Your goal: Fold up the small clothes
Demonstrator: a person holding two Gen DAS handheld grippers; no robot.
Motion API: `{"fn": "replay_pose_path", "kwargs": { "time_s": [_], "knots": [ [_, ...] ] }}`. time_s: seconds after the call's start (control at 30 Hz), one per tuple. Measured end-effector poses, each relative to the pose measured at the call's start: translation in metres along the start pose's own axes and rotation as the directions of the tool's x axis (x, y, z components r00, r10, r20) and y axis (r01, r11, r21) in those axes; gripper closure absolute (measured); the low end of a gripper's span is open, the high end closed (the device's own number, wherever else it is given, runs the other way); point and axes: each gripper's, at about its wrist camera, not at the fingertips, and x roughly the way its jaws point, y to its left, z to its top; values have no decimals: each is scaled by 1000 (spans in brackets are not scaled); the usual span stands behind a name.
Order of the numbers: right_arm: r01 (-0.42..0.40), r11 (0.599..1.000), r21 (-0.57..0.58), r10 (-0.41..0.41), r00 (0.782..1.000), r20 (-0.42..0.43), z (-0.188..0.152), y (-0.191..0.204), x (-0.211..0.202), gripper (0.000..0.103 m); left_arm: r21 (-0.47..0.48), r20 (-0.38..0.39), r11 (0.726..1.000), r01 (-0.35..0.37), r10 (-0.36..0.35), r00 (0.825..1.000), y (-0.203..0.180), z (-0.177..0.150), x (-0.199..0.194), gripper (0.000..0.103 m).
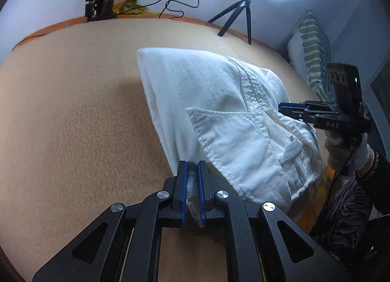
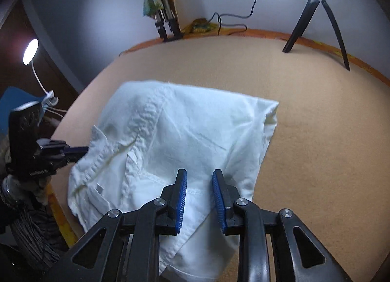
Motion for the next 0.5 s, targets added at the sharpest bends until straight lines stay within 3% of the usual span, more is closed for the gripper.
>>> {"fn": "replay_pose_path", "kwargs": {
  "time_s": [0.1,0.27,0.5],
  "knots": [
    [5,1000,-27,-5,1000,11,1,2,-9,79,-10,-12,1000,-17,16,1000,4,6,-9,93],
    [-51,999,-1,51,993,107,23,1,-31,79,-31,119,999,13,-9,993,0,47,-26,93],
    [-108,994,37,101,984,149,67,-3,-10,76,13,119,1000,28,-30,992,-28,91,17,93]
  ]
}}
